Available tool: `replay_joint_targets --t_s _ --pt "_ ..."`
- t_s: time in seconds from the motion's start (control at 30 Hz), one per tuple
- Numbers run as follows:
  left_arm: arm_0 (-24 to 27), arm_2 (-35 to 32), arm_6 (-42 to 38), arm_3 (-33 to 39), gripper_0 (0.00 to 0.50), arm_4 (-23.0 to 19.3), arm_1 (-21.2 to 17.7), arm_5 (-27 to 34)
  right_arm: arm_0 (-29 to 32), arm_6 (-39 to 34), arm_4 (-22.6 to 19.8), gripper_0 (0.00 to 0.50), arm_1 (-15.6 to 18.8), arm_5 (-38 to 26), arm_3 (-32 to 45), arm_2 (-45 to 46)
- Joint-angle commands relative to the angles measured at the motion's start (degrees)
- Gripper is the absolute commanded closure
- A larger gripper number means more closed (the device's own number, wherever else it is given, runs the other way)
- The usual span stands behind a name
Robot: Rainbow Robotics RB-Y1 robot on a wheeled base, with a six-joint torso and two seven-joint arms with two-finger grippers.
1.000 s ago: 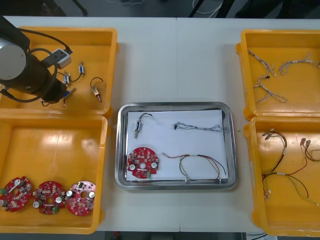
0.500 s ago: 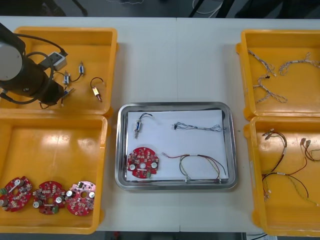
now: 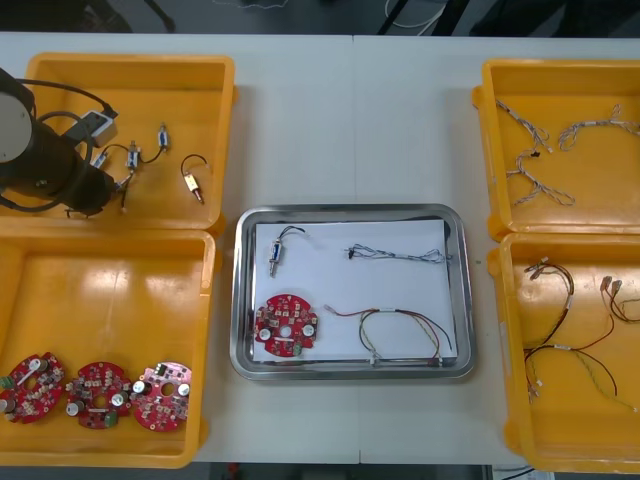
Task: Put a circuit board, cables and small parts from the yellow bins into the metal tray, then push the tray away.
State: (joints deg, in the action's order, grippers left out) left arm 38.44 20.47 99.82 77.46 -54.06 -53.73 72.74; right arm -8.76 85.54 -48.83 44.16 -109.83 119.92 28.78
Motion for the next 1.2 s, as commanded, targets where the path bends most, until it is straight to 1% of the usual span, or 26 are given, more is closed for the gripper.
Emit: replay_joint_targets --t_s 0.03,0.3,0.57,0.7,1.0,1.1,1.2 --pt "3.48 0.19 9.69 -2.22 0.500 -1.22 -3.23 -0.40 0.67 -1.78 -0.30 0.000 -0.66 -0.17 1.72 -0.66" --pt "5.33 0.19 10.92 -2.22 0.500 -1.14 -3.40 -0.14 0.67 -1.78 -0.30 0.000 -0.66 -0.17 1.72 -0.66" --pt "6.91 0.19 19.00 -2.31 0.500 -0.78 -4.98 1.01 0.67 -1.78 -0.30 0.000 -0.66 -0.17 1.72 -0.66" --pt "7.53 -0.08 21.11 -2.31 0.500 -0.70 -5.25 1.27 0.67 -1.78 -0.30 0.000 -0.66 -0.17 1.72 -0.66" --pt "11.75 -0.25 21.38 -2.31 0.500 -0.17 -5.25 8.39 0.67 -1.78 -0.30 0.000 -0.66 -0.17 1.72 -0.66" --pt "12.54 -0.34 21.20 -2.05 0.500 -0.87 -5.25 9.44 0.67 -1.78 -0.30 0.000 -0.66 -0.17 1.72 -0.66" --pt "13.06 -0.69 20.67 -1.78 0.500 -2.72 -5.34 10.06 0.67 -1.78 -0.30 0.000 -0.66 -0.17 1.72 -0.66"
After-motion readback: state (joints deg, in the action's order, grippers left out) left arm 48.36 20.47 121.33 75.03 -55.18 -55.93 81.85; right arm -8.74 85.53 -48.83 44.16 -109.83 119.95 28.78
